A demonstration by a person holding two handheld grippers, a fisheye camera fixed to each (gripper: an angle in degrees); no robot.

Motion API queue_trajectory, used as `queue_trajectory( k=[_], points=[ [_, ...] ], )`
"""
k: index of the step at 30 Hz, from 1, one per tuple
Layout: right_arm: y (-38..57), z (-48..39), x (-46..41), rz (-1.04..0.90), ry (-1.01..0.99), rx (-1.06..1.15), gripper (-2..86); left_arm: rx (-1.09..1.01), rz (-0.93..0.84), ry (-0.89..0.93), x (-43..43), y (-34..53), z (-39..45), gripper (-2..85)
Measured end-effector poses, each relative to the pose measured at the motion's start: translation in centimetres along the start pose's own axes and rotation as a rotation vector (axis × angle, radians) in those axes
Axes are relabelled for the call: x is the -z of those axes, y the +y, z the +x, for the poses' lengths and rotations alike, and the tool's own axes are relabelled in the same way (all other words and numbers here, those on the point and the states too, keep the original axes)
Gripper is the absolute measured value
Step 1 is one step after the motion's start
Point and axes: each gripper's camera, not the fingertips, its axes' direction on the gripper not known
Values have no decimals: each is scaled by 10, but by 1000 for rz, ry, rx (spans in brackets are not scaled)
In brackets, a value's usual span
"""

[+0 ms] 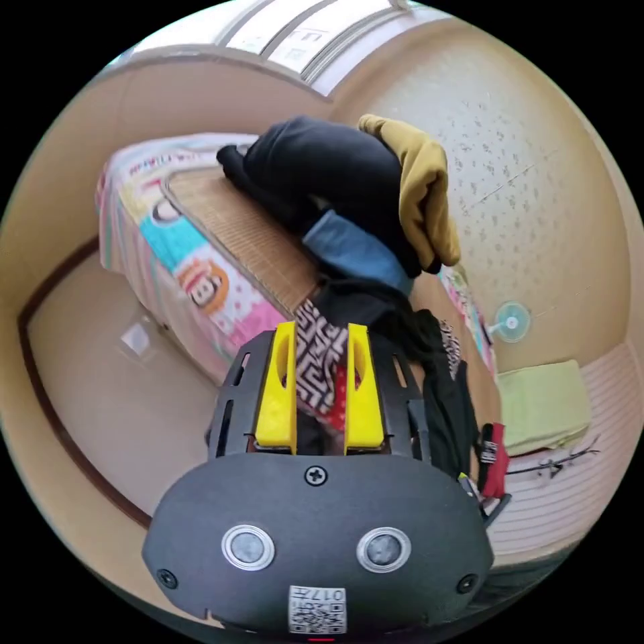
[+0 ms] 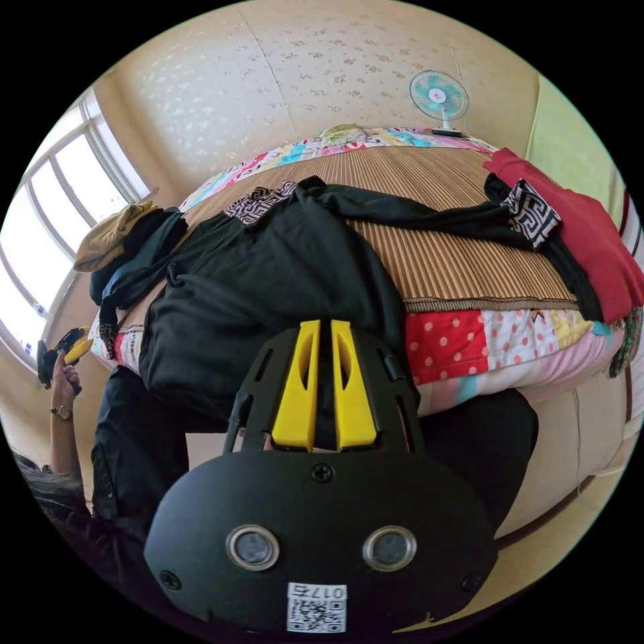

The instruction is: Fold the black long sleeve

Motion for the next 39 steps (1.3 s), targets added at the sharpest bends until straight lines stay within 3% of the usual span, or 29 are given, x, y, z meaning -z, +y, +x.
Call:
queue_trajectory(
  k=[7, 13, 15, 19, 21, 25, 31, 34, 37, 39],
  points=[
    [4, 3, 5, 17, 20, 36, 27, 256, 69, 445, 12, 23, -53, 131],
    [6, 6, 8, 21, 27, 38, 26, 759, 162, 777, -10, 22, -122, 163],
    [6, 6, 8, 22, 33, 38, 26, 926, 196, 986, -38, 28, -142, 161],
    [6, 7, 8, 20, 37, 47, 25, 981, 209, 1011, -47, 27, -153, 69],
    [6, 9, 6, 19, 31, 48, 25, 880, 331, 919, -16, 28, -149, 8],
    [7, 13, 3, 20, 18, 35, 25, 575, 479, 662, 56, 18, -104, -3],
    [7, 13, -6, 22, 16, 23, 26, -128, 611, 533, 84, 4, 110, -4],
    [7, 10, -13, 24, 26, 26, 27, -450, 541, 546, 23, 21, 255, -3],
    [9, 7, -19, 30, 37, 36, 28, -640, 284, 550, -105, 46, 386, 4],
    [12, 6, -25, 38, 37, 44, 28, -757, 37, 397, -243, 87, 463, 22]
  ],
)
